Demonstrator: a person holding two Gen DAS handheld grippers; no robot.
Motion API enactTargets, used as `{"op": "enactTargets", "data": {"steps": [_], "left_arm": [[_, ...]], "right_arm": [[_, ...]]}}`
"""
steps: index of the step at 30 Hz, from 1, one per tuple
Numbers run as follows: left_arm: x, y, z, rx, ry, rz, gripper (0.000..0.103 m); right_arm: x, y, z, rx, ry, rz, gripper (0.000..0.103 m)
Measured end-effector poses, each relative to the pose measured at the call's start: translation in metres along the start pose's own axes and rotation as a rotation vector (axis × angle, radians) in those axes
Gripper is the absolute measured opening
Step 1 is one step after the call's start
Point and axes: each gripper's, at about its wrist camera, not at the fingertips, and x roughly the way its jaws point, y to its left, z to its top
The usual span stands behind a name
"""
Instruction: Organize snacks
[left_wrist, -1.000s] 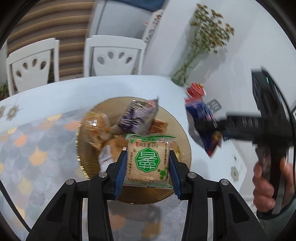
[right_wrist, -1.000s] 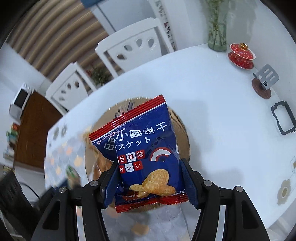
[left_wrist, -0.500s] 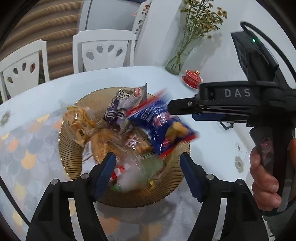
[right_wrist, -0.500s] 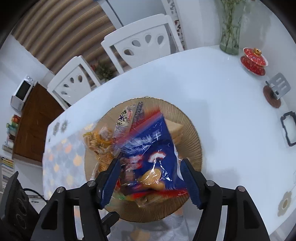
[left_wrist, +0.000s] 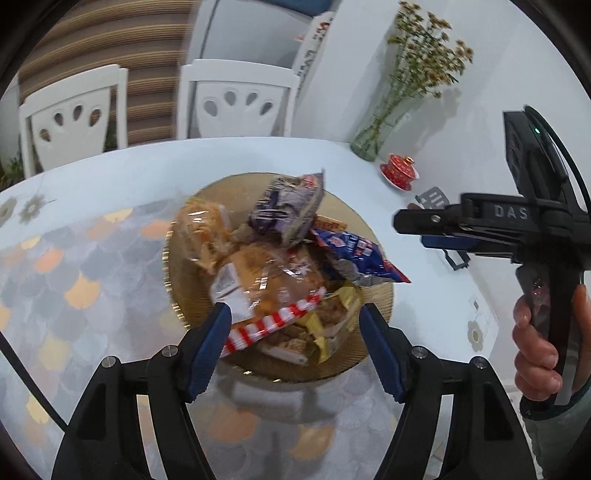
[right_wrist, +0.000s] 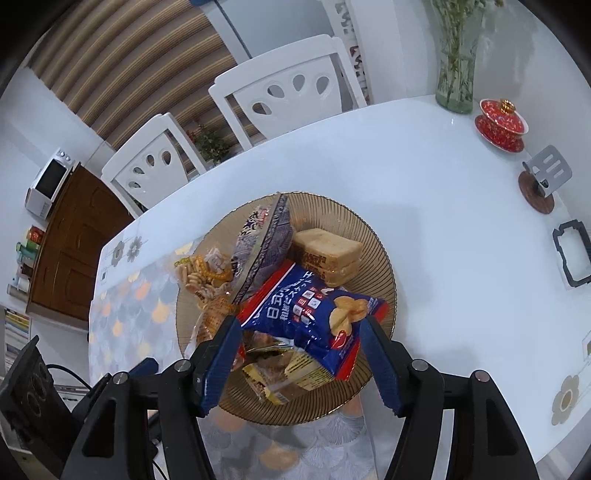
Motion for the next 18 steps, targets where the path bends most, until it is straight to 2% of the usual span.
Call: {"op": "enactTargets", "data": {"steps": [8,18], "left_arm": [[-0.033,0.021,-0.011,-0.037,-0.039,0.049,0.070],[-0.072,0.058,-0.036,0.019,-0.020,0.065,0.070]], "right_arm": [[-0.010,0.032,-0.011,-0.059,0.003,-0.014,0.065],[-0.017,0.090,-0.060,-0.041,0.025,-0.096,0.065]]}}
